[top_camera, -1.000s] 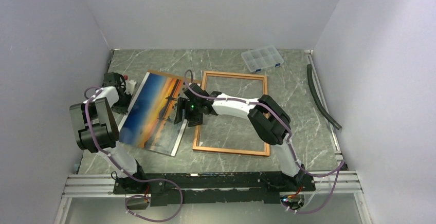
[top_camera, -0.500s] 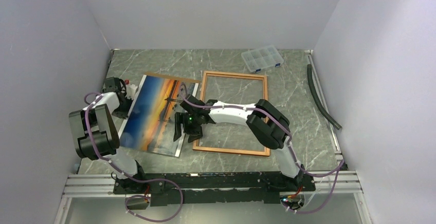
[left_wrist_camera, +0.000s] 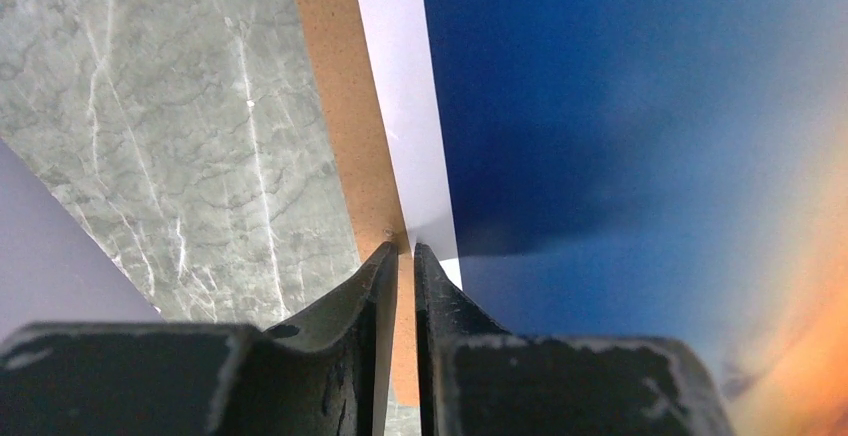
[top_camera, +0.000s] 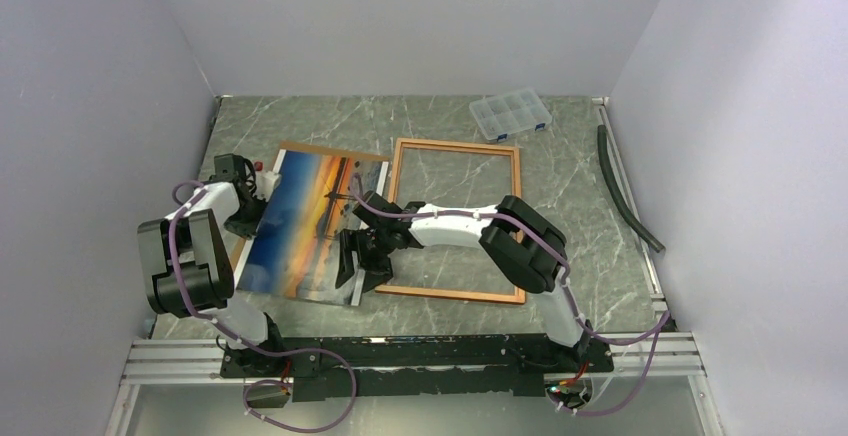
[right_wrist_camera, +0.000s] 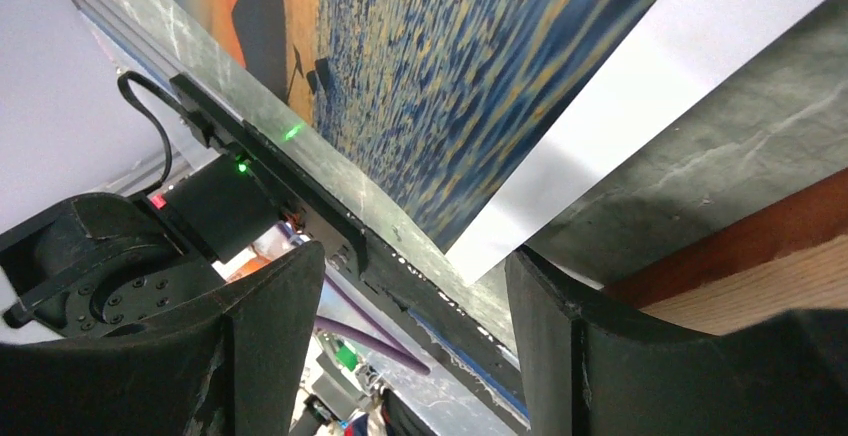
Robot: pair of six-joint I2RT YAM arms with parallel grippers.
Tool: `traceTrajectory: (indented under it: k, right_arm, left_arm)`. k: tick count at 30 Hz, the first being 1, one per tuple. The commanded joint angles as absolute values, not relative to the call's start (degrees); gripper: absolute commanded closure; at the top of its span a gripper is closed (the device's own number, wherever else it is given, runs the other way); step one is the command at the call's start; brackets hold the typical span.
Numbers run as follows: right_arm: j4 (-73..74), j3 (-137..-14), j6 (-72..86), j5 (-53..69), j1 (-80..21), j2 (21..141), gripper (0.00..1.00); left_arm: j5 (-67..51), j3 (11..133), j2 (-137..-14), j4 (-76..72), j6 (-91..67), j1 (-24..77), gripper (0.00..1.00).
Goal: Put the photo into the frame
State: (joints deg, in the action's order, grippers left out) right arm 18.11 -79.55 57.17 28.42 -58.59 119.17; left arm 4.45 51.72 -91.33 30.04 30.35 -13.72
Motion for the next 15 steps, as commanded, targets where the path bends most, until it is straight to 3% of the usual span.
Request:
traceTrajectory:
  k: [1, 15]
  right_arm:
    - [14.72, -80.34, 58.42, 29.98, -58.48, 115.82, 0.31]
    - [11.71, -81.12, 59.12, 28.04, -57.95, 111.13, 0.34]
  left_arm:
    - [4.1, 50.68, -89.84, 30.98, 29.44, -12.96, 0.83]
    - [4.24, 49.61, -89.15, 30.01, 29.94, -12.66, 0.84]
